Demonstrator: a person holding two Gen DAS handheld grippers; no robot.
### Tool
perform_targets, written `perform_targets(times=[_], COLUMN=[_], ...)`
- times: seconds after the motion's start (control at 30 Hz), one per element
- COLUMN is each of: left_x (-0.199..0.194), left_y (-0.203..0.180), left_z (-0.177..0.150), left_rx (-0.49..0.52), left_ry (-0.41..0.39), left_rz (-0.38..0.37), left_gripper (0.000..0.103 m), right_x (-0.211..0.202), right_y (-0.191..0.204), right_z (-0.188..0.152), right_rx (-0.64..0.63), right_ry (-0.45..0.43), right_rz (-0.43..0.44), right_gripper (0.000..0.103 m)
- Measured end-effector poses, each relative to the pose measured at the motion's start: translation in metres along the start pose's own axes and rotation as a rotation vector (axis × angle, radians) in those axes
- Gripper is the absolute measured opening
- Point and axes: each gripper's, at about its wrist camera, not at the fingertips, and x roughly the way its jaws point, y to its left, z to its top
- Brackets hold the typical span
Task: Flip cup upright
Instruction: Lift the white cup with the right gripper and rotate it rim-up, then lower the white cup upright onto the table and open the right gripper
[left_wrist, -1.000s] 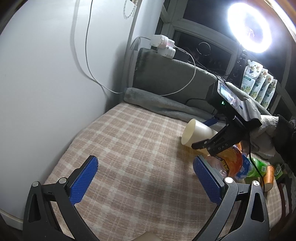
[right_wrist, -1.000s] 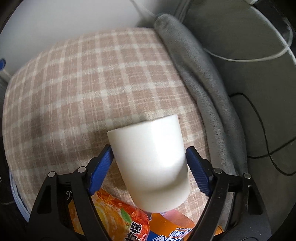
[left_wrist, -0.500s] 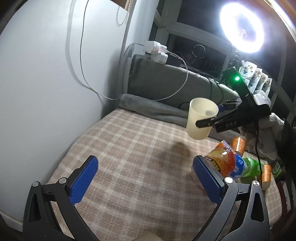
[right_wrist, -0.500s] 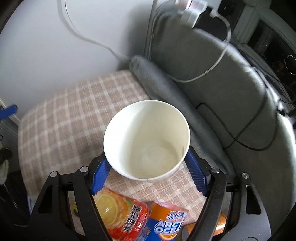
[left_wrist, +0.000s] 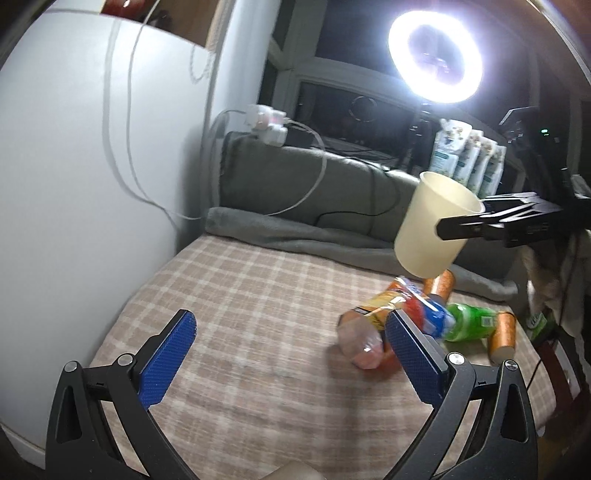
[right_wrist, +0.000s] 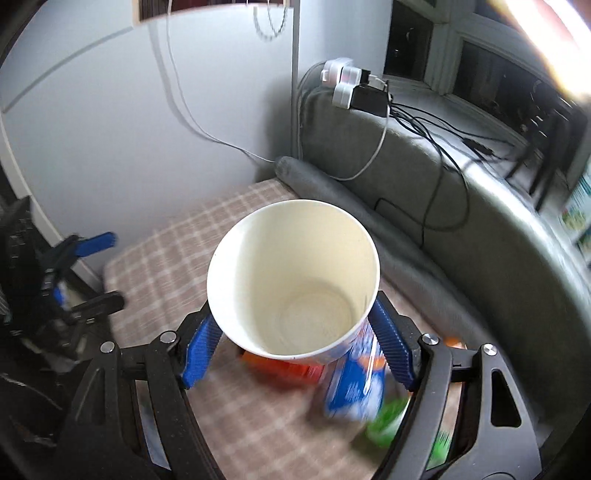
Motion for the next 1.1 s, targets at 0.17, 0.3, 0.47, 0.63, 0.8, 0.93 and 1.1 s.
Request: perform_targets(times=[0.17,0.3,0.47,0.63,0.8,0.93,1.1], left_x=[-0.010,-0.013,-0.014,-0.011,-0.009,-0.006,-0.002], left_y=[-0.015,-0.024,-0.036,-0.045,-0.052,-0.054,-0.053], left_z=[-0.006,-0.014,-0.021,-0.025,-0.026,-0.025,-0.024], left_rx=[0.023,0.030,0.056,0.064,0.079,0.084,0.083], left_ry=[-0.006,0.011,0.038,0.069,0.079,0.093,0.105], left_rz=[-0.031,-0.065,-0.105,-0.145,-0.157,-0.164,-0.167], left_gripper=[0.102,0.102,0.102,0.102,0.102,0.099,0.099], right_x=[-0.037,-0.051,-0.046,-0.030,-0.002,0.022,0.037], right_y=[0.011,0.016,0.008,-0.003,-0.015,-0.024,-0.029], right_z=[-0.042,-0.083,-0.130,-0.168,-0.190,-0.197,-0.188], right_rx=[0.107,0.209,0.371,0.487,0.583,0.637,0.639], right_ry=[-0.007,0.022,0.085,0.147,0.217,0.268,0.272], right_rz=[0.068,0.136,0.233,0.280,0.375,0.416,0.411], right_gripper=[0.079,0.079,0.079,0.079,0.079,0.079,0.079])
